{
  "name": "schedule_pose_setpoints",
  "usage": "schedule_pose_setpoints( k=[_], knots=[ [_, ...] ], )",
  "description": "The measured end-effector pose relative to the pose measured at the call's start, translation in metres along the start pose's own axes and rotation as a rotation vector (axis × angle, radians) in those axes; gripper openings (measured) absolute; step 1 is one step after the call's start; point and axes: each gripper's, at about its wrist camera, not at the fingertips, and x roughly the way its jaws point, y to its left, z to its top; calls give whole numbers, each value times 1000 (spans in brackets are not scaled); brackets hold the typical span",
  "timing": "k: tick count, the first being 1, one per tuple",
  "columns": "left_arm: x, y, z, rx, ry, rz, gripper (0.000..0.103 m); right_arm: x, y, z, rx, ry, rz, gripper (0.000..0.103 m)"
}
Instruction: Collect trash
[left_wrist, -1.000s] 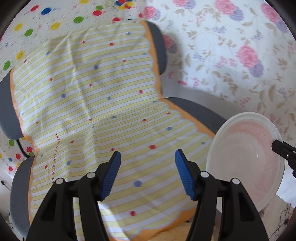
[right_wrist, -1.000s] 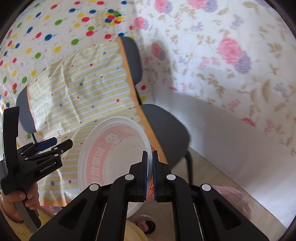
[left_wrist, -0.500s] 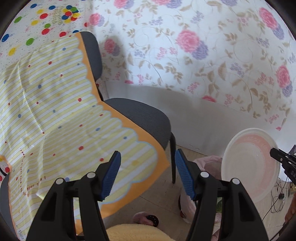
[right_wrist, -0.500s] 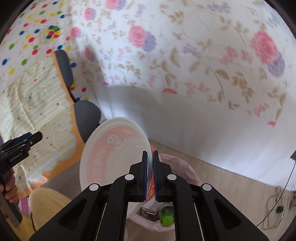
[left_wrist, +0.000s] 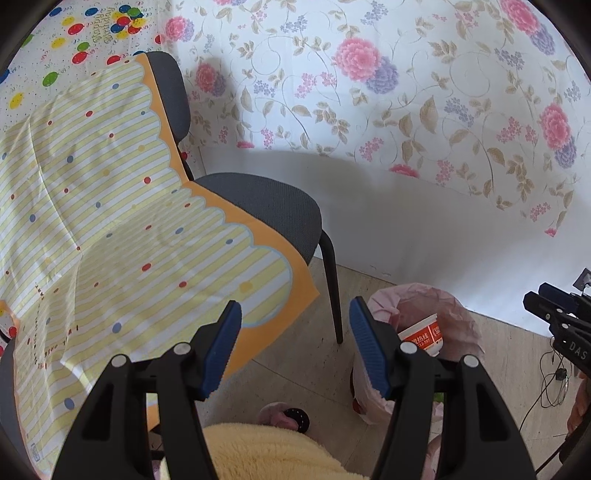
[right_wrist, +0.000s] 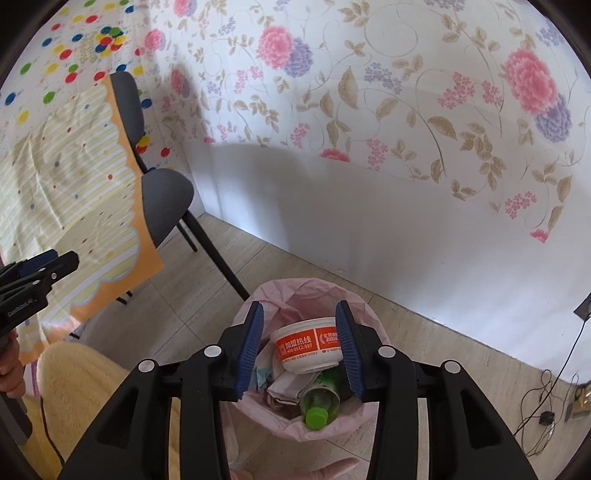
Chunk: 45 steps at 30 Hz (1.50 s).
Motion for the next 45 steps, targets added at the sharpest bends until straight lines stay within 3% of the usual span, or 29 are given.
schedule_pose_setpoints(
  k=[3, 10, 14, 16, 21, 45],
  knots=[
    [-9, -2, -8, 11, 17, 10, 61, -15, 5, -5, -22, 13, 10, 46],
    [-34, -12, -23, 23, 28, -17, 77, -49, 19, -11, -64, 28, 31, 53],
    [-43, -17, -31, 14, 33, -31, 89, -63, 29, -15, -91, 43, 65, 63],
    [-47, -18, -34, 16, 36, -16, 95, -68, 35, -18, -105, 50, 74, 74],
    [-57, -15, -39, 18, 34, 26, 96, -80, 49, -23, -140, 55, 109, 84],
    [-71, 4, -39, -27, 12, 75, 96, -79, 58, -23, -158, 65, 111, 85]
  ],
)
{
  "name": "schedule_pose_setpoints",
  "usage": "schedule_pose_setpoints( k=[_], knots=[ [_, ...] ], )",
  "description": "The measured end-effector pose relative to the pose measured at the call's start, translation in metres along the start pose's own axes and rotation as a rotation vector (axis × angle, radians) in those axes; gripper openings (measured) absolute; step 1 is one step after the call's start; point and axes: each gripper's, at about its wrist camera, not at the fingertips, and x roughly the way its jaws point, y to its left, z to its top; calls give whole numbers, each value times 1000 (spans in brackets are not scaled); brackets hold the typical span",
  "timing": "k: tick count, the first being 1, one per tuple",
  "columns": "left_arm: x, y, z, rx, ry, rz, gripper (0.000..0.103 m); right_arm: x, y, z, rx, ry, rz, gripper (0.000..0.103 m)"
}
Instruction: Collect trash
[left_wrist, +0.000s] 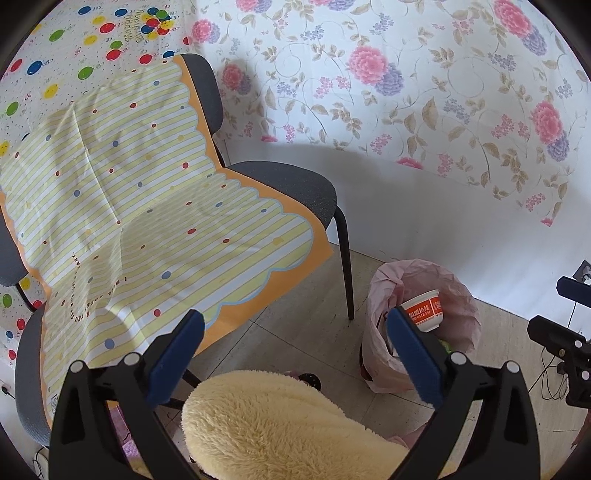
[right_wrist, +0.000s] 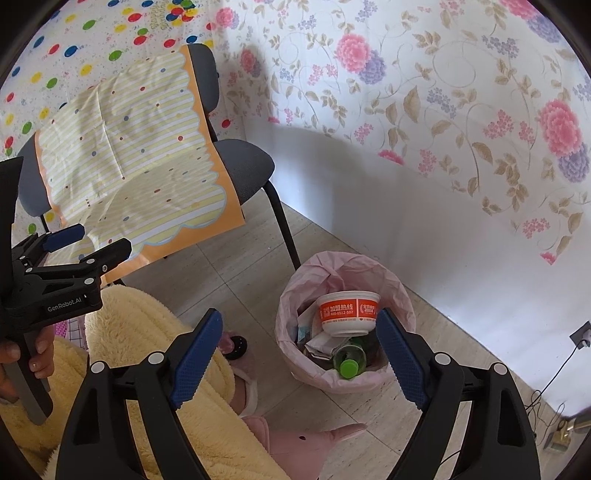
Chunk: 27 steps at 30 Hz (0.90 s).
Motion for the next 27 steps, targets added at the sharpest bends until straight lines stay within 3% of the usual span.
schedule_pose_setpoints(
  k=[27],
  knots=[
    [1, 11, -1, -15, 1, 9, 96, 8, 0, 4, -9, 3, 4, 85]
  ],
)
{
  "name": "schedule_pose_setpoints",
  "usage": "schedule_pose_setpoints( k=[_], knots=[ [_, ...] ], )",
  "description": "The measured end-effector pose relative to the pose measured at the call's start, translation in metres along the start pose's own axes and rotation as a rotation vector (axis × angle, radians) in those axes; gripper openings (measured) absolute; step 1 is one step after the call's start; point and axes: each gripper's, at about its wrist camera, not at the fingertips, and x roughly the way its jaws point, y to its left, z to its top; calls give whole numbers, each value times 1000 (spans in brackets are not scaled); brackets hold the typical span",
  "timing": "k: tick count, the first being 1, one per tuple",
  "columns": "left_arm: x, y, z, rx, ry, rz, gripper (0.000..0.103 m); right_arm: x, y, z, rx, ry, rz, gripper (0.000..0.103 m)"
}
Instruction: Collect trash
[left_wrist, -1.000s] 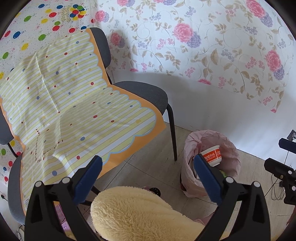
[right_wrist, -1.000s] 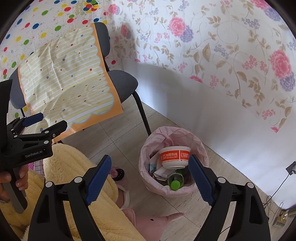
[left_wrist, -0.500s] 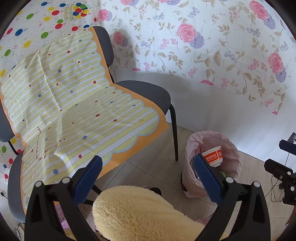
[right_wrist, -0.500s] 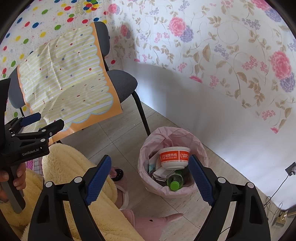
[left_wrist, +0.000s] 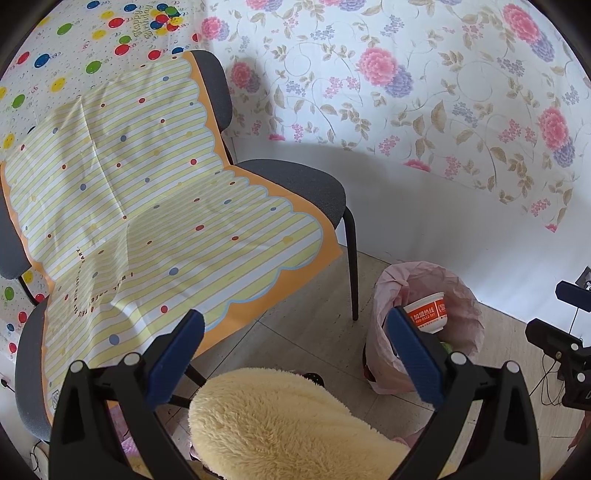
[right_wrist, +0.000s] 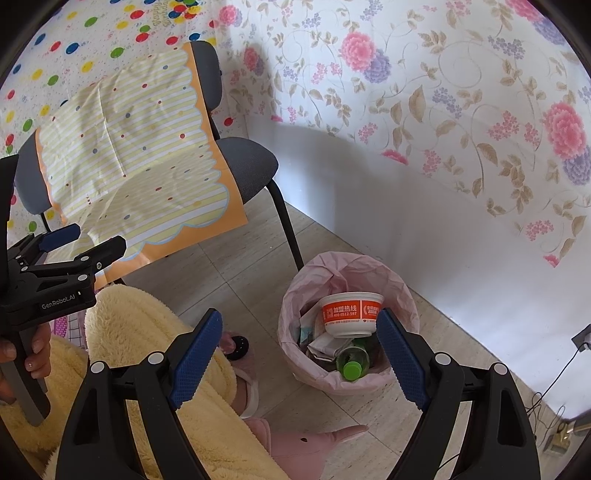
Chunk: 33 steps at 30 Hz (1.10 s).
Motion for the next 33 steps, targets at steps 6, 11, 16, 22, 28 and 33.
schedule_pose_setpoints(
  k=[6, 11, 16, 22, 28, 33],
  knots=[
    [0, 2, 0, 0, 0, -2, 96, 0, 2, -1, 2, 2, 3, 85],
    [0, 3, -1, 1, 0, -3, 96, 1, 1, -1, 2, 2, 3, 85],
    [-1, 4, -1, 1, 0, -3, 96, 1, 1, -1, 1, 0, 2, 85],
    [-1, 4, -2, 1, 0, -3, 96, 1, 1, -1, 1, 3, 4, 85],
    [-1, 5, -2, 1, 1, -6, 96, 1, 2, -1, 2, 2, 2, 85],
    [0, 8, -2, 0, 5, -8, 96, 1, 2, -1, 3, 3, 3, 85]
  ],
)
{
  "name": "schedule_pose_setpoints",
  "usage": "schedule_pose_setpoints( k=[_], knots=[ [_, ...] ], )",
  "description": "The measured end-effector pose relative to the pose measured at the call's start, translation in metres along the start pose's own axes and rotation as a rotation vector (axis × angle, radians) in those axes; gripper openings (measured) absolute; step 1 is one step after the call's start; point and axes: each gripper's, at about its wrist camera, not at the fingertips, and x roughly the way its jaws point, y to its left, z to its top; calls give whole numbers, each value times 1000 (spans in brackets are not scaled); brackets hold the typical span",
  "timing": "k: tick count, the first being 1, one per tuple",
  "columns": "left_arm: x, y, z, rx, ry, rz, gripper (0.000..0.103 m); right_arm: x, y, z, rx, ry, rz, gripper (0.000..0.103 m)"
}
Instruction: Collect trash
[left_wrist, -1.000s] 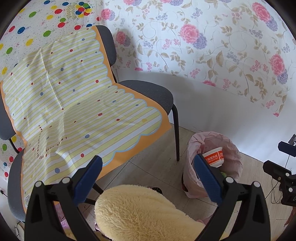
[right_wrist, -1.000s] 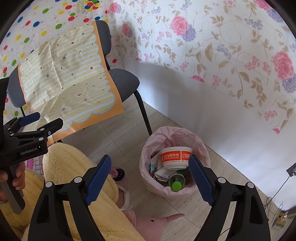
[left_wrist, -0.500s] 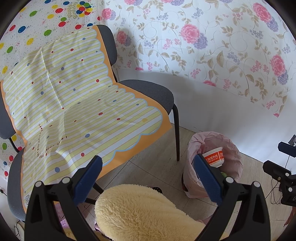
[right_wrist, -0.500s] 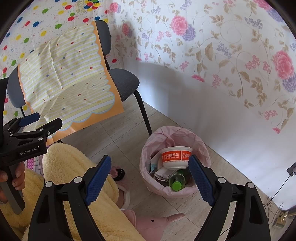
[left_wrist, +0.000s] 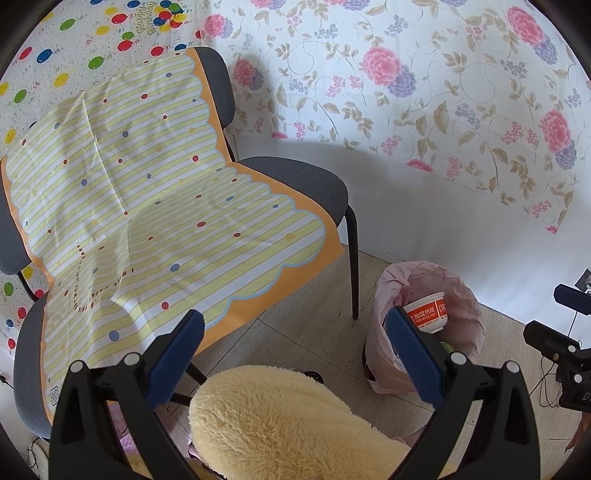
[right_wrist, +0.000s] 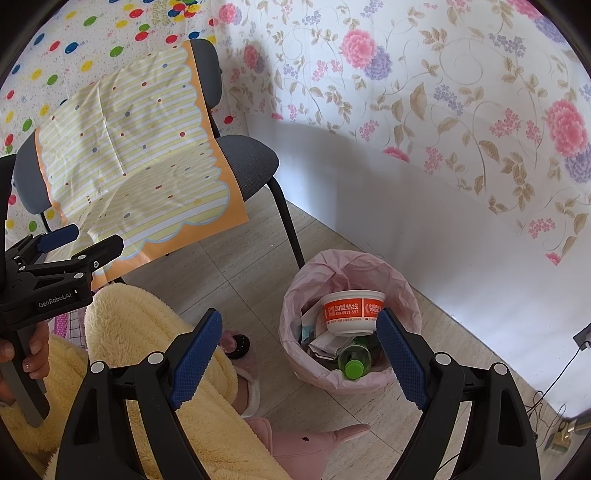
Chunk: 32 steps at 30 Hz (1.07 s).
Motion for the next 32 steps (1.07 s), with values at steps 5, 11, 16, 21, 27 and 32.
schedule_pose_setpoints(
  k=[5, 11, 16, 21, 27, 32],
  knots=[
    [1, 2, 0, 2, -2, 9, 96, 0, 0, 0, -2, 0, -1, 85],
    [2, 2, -1, 1, -2, 11, 96, 1, -1, 1, -2, 1, 0, 85],
    [1, 2, -1, 7, -6, 16, 96, 1, -1, 1, -2, 1, 0, 85],
    [0, 2, -1, 3, -10, -2, 96, 0, 0, 0, -1, 0, 0, 85],
    [0, 7, 1, -17, 5, -3, 96, 7, 7, -1, -7, -2, 18, 85],
    [4, 30, -2, -79, 33, 53, 96, 17, 37, 9, -59, -3, 76, 85]
  ],
)
